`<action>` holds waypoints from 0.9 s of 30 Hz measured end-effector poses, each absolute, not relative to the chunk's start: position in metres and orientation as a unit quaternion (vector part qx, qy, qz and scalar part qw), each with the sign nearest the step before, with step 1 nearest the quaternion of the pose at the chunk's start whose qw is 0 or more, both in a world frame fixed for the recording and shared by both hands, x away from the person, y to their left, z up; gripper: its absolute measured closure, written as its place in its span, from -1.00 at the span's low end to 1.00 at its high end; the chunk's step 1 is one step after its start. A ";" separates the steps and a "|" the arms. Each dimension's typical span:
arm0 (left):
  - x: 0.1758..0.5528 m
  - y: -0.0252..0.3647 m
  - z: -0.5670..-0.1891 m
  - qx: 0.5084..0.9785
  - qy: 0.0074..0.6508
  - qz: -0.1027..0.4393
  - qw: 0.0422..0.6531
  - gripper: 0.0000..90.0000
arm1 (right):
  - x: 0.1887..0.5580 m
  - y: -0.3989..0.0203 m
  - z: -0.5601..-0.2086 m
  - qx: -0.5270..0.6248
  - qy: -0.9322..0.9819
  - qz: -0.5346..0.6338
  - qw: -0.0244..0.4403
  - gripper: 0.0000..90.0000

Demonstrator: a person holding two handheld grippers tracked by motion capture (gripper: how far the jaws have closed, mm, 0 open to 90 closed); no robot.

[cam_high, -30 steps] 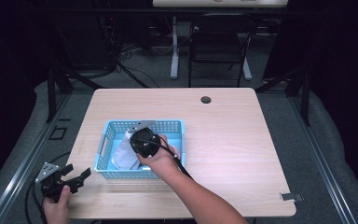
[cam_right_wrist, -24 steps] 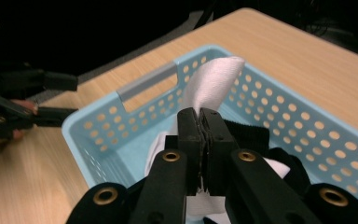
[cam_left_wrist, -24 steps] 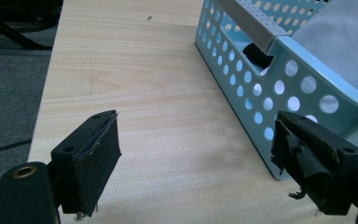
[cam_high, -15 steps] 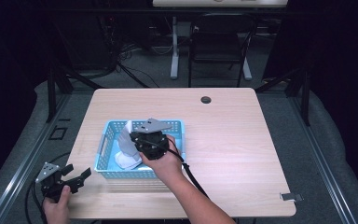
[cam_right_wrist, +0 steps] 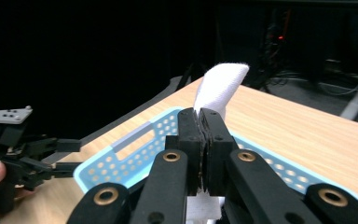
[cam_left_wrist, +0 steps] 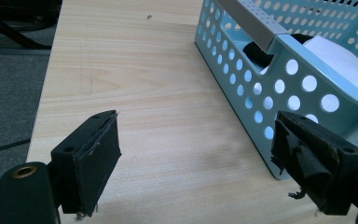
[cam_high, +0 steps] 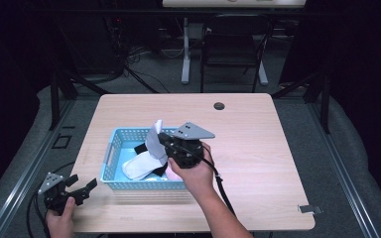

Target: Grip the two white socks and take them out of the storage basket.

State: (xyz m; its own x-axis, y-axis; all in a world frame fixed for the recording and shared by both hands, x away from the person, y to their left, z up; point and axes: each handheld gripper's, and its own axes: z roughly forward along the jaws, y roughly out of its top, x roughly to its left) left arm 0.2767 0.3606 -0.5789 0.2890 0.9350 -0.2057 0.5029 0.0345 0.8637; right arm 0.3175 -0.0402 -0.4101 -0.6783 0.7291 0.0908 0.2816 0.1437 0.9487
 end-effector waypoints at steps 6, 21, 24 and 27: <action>0.276 0.361 -0.578 0.658 0.549 0.231 0.461 -0.66 | 0.312 -0.065 -0.402 0.355 0.720 0.554 0.221 0.96; 0.276 0.360 -0.579 0.658 0.550 0.233 0.459 -0.66 | 0.289 -0.138 -0.401 0.402 0.700 0.531 0.260 0.96; 0.277 0.359 -0.579 0.658 0.549 0.234 0.459 -0.66 | 0.285 -0.148 -0.407 0.411 0.698 0.525 0.263 0.96; 0.277 0.359 -0.579 0.660 0.549 0.233 0.457 -0.66 | 0.284 -0.157 -0.415 0.422 0.697 0.515 0.263 0.96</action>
